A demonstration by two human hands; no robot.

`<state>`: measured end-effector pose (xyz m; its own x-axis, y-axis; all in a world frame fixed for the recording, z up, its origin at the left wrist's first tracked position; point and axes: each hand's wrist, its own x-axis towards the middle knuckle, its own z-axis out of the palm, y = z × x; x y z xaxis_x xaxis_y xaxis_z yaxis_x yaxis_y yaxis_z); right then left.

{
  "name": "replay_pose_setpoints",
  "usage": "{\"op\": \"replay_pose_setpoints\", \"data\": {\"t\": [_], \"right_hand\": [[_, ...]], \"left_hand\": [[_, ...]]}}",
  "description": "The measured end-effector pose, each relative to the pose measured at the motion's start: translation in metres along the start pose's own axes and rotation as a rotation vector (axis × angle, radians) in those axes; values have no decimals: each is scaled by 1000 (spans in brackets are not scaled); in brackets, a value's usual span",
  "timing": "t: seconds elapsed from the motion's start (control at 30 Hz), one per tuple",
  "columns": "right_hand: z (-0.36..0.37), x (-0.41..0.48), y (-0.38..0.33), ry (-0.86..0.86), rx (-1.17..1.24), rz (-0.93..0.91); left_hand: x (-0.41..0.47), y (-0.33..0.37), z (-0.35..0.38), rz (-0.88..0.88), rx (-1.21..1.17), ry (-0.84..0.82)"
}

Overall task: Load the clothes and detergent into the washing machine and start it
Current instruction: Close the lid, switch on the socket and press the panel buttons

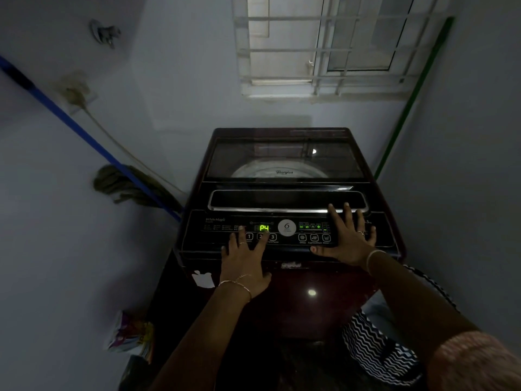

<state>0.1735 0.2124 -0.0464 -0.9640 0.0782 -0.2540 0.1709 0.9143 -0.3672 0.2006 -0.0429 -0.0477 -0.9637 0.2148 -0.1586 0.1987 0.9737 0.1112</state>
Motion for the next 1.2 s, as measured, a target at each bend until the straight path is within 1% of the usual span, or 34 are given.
{"op": "replay_pose_setpoints", "data": {"t": [0.27, 0.67, 1.2], "right_hand": [[0, 0, 1, 5, -10, 3], [1, 1, 2, -10, -2, -10], [-1, 1, 0, -16, -1, -11]], "left_hand": [[0, 7, 0, -2, 63, -39], [5, 8, -5, -8, 30, -36], [4, 8, -7, -2, 62, -67]]}}
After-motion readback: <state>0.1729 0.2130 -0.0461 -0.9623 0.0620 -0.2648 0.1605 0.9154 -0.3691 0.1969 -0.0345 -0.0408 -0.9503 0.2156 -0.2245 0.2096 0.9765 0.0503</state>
